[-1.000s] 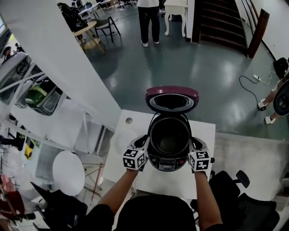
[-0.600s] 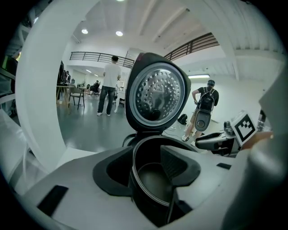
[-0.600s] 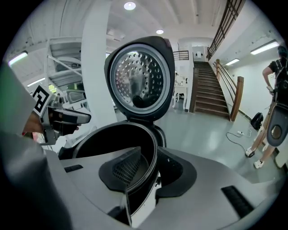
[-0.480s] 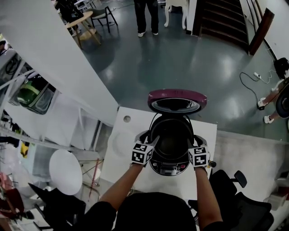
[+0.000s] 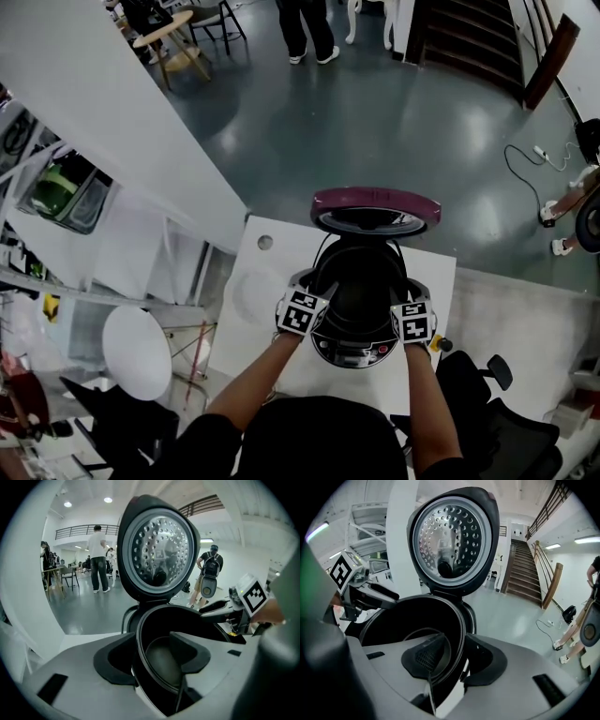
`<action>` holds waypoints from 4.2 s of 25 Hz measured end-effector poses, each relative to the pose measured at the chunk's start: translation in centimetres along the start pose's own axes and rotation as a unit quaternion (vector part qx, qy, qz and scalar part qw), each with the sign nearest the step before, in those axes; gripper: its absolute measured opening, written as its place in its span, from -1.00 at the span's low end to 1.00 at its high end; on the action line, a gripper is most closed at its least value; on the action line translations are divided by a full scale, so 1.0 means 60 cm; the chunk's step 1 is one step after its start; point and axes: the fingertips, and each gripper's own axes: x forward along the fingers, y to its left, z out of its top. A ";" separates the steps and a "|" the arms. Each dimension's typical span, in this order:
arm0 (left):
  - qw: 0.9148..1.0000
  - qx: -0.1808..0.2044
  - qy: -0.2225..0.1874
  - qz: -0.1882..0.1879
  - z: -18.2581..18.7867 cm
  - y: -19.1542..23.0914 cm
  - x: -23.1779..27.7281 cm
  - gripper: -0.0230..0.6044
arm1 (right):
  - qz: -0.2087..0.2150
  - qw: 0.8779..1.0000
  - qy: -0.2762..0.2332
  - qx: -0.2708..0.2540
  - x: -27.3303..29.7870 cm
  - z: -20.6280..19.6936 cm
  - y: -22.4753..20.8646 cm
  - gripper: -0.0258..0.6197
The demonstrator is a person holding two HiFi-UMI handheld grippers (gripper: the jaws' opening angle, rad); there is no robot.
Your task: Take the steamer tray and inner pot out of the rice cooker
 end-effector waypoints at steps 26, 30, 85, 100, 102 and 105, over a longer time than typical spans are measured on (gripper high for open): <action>0.997 0.021 0.040 0.066 -0.007 0.036 0.009 -0.78 | -0.026 1.000 0.011 0.013 0.010 0.001 -0.014 -0.76; 0.998 0.006 0.028 0.064 0.003 0.037 0.002 -0.79 | -0.029 0.999 -0.001 0.031 0.001 0.011 -0.016 -0.79; 0.963 -0.034 -0.184 0.195 0.120 -0.094 -0.366 -0.84 | 0.096 0.961 -0.248 0.068 -0.296 0.170 0.056 -0.85; 0.961 -0.053 -0.220 0.157 0.115 0.039 -0.449 -0.84 | 0.065 0.965 -0.248 0.044 -0.280 0.257 0.187 -0.85; 0.963 -0.054 -0.221 0.147 0.114 0.064 -0.460 -0.84 | 0.057 0.966 -0.247 0.046 -0.275 0.270 0.209 -0.85; 0.964 -0.056 -0.223 0.136 0.108 0.104 -0.479 -0.84 | 0.050 0.967 -0.246 0.048 -0.266 0.285 0.248 -0.85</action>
